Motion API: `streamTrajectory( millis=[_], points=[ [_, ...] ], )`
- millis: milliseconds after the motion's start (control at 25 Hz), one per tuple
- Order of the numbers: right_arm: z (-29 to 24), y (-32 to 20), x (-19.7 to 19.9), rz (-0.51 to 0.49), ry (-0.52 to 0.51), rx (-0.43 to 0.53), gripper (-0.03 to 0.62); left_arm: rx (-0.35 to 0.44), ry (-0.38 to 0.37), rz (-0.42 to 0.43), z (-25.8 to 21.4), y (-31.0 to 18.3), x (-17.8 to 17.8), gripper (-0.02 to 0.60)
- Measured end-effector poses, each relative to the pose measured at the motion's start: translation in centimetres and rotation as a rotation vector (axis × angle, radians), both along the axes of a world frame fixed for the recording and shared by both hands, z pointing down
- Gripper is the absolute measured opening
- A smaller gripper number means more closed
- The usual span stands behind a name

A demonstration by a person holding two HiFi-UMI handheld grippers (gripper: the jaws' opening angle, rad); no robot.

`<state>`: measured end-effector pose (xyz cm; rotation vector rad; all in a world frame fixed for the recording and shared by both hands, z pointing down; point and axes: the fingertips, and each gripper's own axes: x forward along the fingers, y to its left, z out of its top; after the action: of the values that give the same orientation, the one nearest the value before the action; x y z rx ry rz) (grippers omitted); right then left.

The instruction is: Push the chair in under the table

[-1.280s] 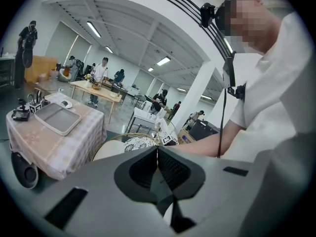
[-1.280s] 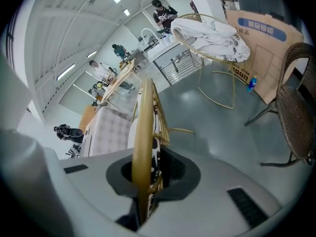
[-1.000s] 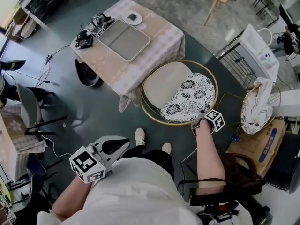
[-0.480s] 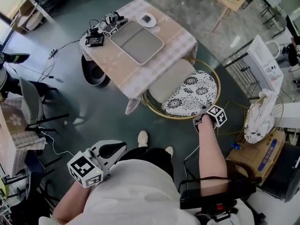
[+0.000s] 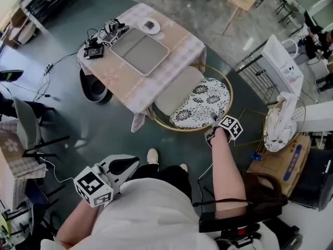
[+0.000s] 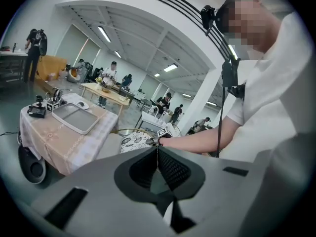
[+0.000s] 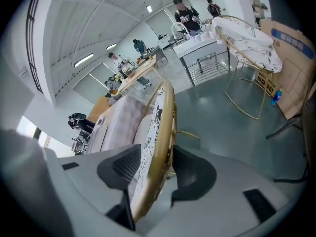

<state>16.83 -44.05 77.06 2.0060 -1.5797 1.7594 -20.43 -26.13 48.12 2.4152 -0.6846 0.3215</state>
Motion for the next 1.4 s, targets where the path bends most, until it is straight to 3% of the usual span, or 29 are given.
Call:
streamTrajectory(
  millis=[240,400,560,720,880,1160,1400],
  points=[
    [-5.8,7.2,-1.1,-0.135,0.041,0.037,0.198,-0.019,0.073,0.176,-0.4,2.2,4.7,0.012],
    [-10.6,13.0,-3.4,-0.292,0.075,0.093,0.186,0.0,0.104,0.281,-0.5,3.1,8.4,0.013],
    [-14.0,19.3,-6.1,-0.534,0.195,0.13,0.034,0.036,0.114,0.343,-1.3,4.4,11.4,0.012],
    [-18.0,25.0,-8.4,-0.707,0.244,0.229,0.014,0.085,0.095,0.387,-2.6,7.0,14.7,0.012],
    [-21.6,30.6,-8.7,-0.777,0.287,0.317,0.014,0.106,0.045,0.403,-2.8,11.0,18.0,0.012],
    [-25.1,40.0,-6.0,-0.775,0.329,0.428,0.014,0.154,0.053,0.417,-3.9,19.6,23.2,0.012],
    [-25.9,47.2,-5.7,-0.829,0.332,0.495,0.014,0.108,0.021,0.362,-3.2,27.5,23.8,0.012]
  ],
)
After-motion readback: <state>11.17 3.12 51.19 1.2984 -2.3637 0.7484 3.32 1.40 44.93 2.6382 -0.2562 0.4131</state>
